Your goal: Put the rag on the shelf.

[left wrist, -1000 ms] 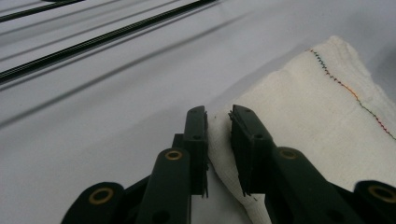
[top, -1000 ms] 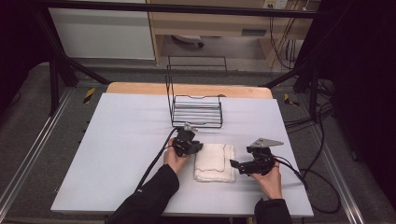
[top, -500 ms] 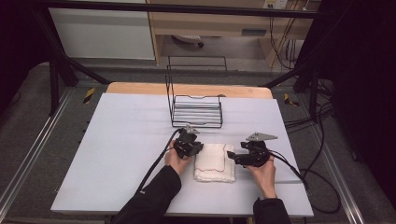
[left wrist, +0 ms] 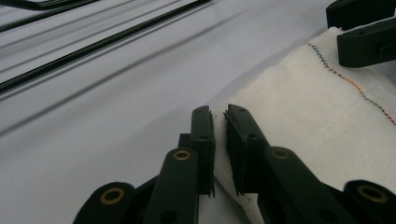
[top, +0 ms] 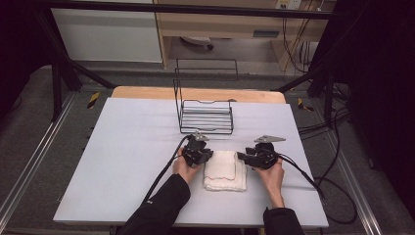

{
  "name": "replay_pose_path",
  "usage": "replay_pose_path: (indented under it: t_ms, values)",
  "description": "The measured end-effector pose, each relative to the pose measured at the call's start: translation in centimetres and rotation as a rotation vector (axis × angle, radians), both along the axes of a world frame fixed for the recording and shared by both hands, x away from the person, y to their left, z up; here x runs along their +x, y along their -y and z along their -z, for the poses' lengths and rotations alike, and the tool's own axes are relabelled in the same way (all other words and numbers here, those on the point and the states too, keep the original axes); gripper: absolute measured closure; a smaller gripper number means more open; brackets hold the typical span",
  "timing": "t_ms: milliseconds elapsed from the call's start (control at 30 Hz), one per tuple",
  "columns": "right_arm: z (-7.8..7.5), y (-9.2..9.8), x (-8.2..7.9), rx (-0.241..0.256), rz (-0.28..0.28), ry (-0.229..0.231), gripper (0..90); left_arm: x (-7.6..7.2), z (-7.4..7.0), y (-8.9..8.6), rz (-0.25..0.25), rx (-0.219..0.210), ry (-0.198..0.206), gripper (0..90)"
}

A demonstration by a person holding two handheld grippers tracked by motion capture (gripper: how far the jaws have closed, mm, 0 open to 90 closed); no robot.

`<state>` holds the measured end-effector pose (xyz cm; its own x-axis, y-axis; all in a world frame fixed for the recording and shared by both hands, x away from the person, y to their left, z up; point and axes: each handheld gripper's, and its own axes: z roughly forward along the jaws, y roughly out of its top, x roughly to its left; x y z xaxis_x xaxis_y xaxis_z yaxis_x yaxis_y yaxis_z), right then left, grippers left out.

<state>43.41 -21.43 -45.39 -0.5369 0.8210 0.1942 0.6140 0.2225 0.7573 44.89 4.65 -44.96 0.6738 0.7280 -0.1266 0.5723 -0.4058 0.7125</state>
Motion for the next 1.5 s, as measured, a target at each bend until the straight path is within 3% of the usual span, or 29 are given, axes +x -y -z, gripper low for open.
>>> replay_pose_path:
  t_ms: [267,633,833,967,1133,1500]
  values:
    - [0.4,-0.3,0.2,0.010,0.001,-0.032,57.4,0.0,0.0,0.0,0.001,-0.004,-0.002,80.4]
    - [0.3,-0.8,0.2,0.041,-0.002,-0.086,74.3,0.0,0.1,-0.1,0.011,-0.005,0.008,80.4]
    - [0.2,-0.8,0.1,0.057,0.008,-0.099,79.1,0.2,0.2,-0.4,0.004,-0.038,-0.014,80.8]
    - [0.1,-0.8,0.0,0.059,0.011,-0.094,80.7,0.5,0.1,-0.7,-0.004,-0.063,-0.047,81.7]
    - [-0.1,-0.7,-0.2,0.062,0.010,-0.087,81.5,0.5,0.1,-0.8,-0.016,-0.080,-0.058,82.8]
    - [-1.3,-0.5,-1.1,0.096,-0.002,-0.020,81.6,-0.3,-0.6,-1.8,-0.019,-0.151,-0.019,83.4]
